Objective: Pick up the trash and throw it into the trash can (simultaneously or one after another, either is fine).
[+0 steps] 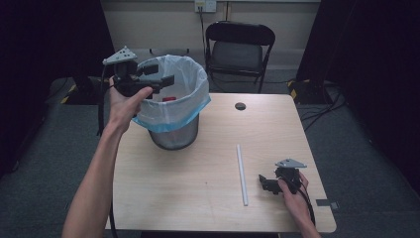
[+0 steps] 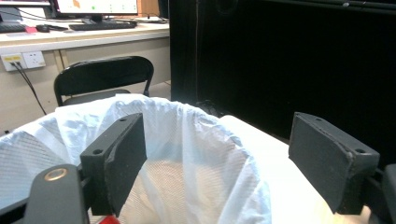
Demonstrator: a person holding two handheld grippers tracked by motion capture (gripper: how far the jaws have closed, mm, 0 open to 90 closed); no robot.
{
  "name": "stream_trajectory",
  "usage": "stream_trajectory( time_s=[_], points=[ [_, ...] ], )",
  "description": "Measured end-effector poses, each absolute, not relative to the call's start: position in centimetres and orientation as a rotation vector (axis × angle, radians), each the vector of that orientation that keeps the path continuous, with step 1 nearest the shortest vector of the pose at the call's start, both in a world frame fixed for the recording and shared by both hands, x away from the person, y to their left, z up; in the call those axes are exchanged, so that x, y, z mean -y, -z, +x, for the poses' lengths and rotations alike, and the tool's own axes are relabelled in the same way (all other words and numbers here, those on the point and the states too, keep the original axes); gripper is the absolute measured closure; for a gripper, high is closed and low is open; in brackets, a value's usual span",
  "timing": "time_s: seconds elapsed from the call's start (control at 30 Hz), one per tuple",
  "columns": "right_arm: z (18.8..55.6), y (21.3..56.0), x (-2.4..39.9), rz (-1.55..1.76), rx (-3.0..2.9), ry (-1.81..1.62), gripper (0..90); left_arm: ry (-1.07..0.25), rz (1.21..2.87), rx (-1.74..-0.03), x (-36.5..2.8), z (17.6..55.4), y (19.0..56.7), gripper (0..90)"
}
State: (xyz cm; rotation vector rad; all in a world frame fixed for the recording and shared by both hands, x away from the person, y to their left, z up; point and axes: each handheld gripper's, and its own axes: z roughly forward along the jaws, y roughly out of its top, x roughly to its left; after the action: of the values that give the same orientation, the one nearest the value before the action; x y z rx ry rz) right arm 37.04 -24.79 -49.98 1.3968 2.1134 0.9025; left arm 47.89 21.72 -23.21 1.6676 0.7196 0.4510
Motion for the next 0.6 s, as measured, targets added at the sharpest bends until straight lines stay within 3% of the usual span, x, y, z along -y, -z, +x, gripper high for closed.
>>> stream_trajectory(
  time_s=[0.6],
  points=[
    [37.0, 50.0, 24.8, 1.397, -2.113, -0.902, 9.4, -0.371, 1.656, -0.607, -19.6, 44.0, 24.8, 24.8]
  ],
)
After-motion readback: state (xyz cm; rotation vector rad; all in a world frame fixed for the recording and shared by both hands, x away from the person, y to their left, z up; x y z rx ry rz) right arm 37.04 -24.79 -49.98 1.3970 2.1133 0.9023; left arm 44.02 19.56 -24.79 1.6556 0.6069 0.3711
